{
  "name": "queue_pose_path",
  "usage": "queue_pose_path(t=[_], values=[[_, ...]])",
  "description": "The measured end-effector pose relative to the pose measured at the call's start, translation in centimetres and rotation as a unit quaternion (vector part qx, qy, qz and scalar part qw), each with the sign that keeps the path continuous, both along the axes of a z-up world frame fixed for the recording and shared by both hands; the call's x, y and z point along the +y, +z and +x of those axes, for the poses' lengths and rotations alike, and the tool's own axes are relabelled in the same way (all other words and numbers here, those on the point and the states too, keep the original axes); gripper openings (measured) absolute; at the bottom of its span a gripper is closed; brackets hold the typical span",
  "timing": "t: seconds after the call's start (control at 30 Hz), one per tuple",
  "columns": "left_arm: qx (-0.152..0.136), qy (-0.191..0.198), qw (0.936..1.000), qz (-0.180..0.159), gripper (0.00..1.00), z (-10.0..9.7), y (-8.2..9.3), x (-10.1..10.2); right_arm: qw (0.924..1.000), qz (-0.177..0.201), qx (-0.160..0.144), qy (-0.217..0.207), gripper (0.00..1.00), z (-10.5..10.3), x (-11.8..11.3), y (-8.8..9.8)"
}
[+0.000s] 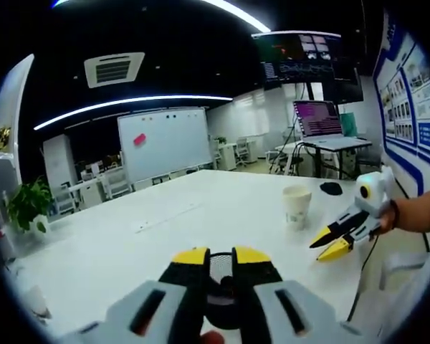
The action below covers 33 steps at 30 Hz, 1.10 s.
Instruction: Place the scattered laser pointers and whiteboard markers into the pen holder and stack the scattered paper cups together
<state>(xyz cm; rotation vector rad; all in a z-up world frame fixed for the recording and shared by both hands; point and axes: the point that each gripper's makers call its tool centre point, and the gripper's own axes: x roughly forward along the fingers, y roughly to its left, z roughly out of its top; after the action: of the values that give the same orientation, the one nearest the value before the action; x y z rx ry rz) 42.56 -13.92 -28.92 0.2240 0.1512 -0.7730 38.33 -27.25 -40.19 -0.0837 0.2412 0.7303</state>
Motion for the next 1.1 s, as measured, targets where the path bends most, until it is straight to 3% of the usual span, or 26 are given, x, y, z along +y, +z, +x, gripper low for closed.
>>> queue_pose_path(t=[0.4,0.93,1.1], values=[[-0.007,0.002,1.0000,0.002,0.23,0.0,0.0,0.1,1.0000,-0.001,0.001,-0.001,0.19,-0.2,0.1,0.0],[-0.007,0.014,0.9999,-0.004,0.45,0.1,0.5,0.9,1.0000,-0.003,-0.001,0.005,0.19,-0.3,0.5,0.2],[-0.017,0.026,0.9994,-0.011,0.46,-0.1,1.1,1.7,1.0000,-0.004,-0.003,0.007,0.19,-0.3,0.7,0.3]])
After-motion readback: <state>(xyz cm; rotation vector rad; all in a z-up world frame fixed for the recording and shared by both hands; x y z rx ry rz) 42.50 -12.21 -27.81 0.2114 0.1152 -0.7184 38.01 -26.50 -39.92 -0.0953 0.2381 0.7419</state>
